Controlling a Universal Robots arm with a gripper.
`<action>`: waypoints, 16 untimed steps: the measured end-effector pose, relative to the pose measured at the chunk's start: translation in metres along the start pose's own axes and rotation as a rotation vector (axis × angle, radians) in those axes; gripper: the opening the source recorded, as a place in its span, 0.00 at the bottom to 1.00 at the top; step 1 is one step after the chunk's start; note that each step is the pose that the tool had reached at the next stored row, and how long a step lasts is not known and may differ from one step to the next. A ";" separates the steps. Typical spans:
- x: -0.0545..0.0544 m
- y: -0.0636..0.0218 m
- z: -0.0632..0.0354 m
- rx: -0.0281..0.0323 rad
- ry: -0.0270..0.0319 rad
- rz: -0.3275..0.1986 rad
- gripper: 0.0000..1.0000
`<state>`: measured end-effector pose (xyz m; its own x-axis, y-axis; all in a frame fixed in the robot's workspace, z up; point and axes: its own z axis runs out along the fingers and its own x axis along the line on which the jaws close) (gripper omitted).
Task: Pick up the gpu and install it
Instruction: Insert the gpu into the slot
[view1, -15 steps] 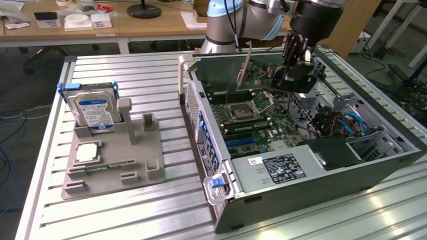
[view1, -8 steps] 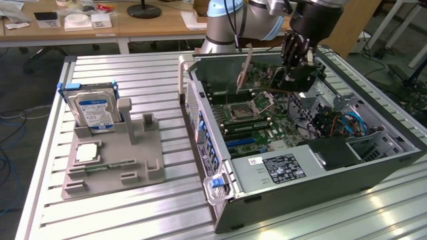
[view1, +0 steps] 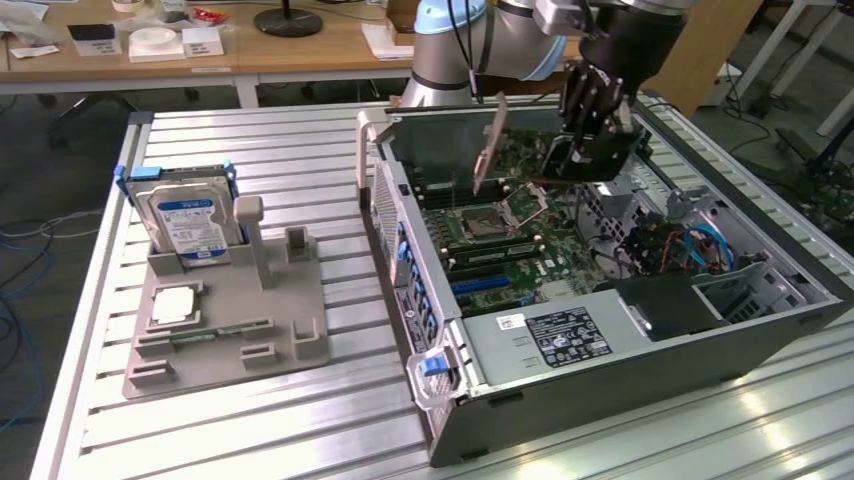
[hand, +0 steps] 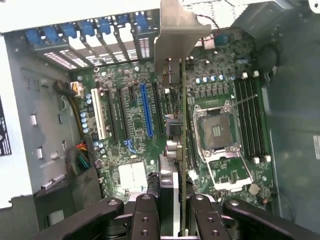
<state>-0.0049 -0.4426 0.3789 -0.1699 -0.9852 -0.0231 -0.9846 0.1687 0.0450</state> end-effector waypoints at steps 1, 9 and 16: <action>0.000 0.0000 0.0000 -0.0004 0.0007 -0.014 0.28; 0.000 0.0003 0.0001 -0.0028 0.0053 -0.120 0.28; 0.000 0.0003 0.0001 -0.0035 0.0089 -0.196 0.28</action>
<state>-0.0052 -0.4427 0.3788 0.0257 -0.9994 -0.0229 -0.9987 -0.0267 0.0441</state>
